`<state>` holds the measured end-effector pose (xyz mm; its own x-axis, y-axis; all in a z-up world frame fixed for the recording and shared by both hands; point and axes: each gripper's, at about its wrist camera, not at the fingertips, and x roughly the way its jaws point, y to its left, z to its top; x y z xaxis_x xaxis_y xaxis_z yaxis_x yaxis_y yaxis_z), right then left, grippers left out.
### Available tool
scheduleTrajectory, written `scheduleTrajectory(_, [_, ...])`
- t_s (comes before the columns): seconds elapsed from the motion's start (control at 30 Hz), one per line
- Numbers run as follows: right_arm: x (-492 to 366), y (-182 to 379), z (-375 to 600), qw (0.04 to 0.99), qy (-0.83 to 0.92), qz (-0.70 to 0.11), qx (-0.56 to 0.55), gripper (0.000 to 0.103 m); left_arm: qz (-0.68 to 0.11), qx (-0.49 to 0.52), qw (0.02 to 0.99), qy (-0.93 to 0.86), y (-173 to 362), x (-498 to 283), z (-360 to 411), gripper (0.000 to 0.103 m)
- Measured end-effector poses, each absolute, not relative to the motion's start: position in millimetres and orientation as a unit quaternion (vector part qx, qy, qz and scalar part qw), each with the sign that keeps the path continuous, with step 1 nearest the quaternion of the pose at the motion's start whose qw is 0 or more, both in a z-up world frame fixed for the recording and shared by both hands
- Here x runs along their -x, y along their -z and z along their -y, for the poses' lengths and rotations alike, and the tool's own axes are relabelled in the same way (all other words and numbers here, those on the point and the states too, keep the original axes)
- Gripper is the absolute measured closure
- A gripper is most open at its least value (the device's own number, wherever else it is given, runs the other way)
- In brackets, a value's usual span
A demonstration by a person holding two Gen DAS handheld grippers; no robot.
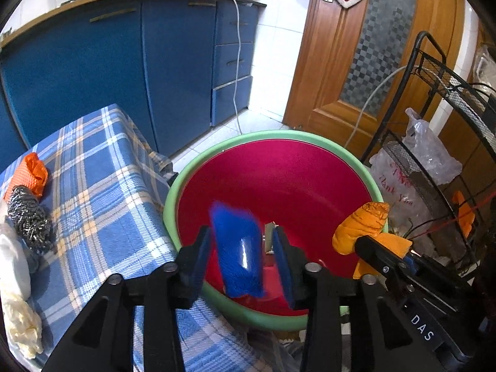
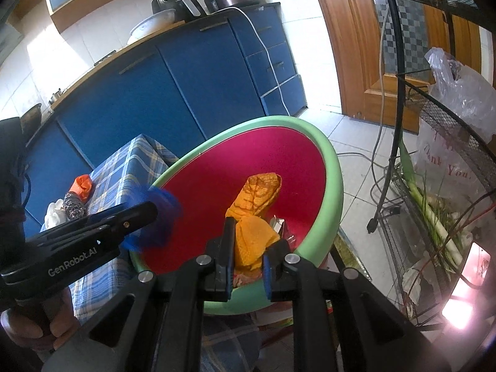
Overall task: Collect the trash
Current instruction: 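Drop the blue mesh bag into the red bucket by opening the left tool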
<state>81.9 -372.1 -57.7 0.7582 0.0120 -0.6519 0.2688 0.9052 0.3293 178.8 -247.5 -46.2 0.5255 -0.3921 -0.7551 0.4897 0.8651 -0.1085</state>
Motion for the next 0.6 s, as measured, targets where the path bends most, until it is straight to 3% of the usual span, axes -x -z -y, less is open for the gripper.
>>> scheduleTrajectory(0.3, [-79, 55, 372, 0.917, 0.07, -0.333, -0.21, 0.068, -0.413, -0.059, 0.876, 0.243, 44, -178, 245, 0.054])
scheduleTrajectory(0.6, [-73, 46, 370, 0.919, 0.073, -0.325, -0.209, 0.067, -0.403, -0.054, 0.882, 0.238, 32, -171, 239, 0.054])
